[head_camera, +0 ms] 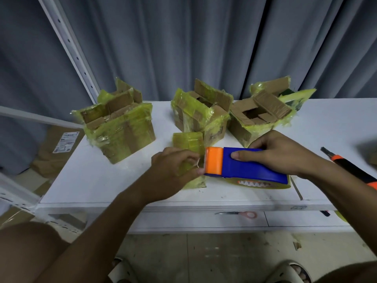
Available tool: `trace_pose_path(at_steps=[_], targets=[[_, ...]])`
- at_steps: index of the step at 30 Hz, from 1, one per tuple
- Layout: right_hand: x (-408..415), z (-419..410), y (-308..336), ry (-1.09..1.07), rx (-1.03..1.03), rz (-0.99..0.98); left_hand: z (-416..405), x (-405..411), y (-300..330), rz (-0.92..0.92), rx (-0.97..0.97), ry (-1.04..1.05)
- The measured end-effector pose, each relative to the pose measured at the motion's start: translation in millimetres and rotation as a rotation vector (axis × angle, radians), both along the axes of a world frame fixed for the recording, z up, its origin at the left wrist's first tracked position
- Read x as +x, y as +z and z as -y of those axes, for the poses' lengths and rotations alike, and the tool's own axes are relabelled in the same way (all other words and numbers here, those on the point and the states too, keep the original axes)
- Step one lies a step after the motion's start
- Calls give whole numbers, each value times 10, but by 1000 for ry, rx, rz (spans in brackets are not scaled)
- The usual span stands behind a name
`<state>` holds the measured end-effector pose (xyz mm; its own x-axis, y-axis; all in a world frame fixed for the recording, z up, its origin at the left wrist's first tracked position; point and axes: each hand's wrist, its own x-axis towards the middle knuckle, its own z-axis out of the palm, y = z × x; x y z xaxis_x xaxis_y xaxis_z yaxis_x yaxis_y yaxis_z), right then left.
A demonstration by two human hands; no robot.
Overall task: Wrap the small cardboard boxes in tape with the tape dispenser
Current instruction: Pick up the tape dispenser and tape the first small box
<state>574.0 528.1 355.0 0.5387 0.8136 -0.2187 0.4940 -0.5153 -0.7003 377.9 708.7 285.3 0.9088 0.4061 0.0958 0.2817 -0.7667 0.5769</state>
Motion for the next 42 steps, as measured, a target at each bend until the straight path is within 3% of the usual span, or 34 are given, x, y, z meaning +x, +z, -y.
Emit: trace_pose_path(at_steps=[4,7,13,23,26,29,31,34,42], targets=[[44,-28,11,22,-3,16,-106,-33,34,153,-123,-11],[64,-65,4,35,-13,32,-166,-60,65,234,-95,16],[104,-127,-48,27,-35,23,-175,-85,85,219,196,31],[160,-194,-193,58,-97,118,-174,15,-185,33,18,176],[197,-217,-225,53,-100,105,-158,-10,-244,25,147,212],[218,-218,-255,52,-103,95,-45,21,-278,205,335,95],[229,-214,-266,48,-100,98,49,103,-353,262,265,7],[248,-219,-307,49,-86,95,71,220,-505,234,119,52],[317,-113,-365,133,-67,-6,-63,259,-658,70,335,0]])
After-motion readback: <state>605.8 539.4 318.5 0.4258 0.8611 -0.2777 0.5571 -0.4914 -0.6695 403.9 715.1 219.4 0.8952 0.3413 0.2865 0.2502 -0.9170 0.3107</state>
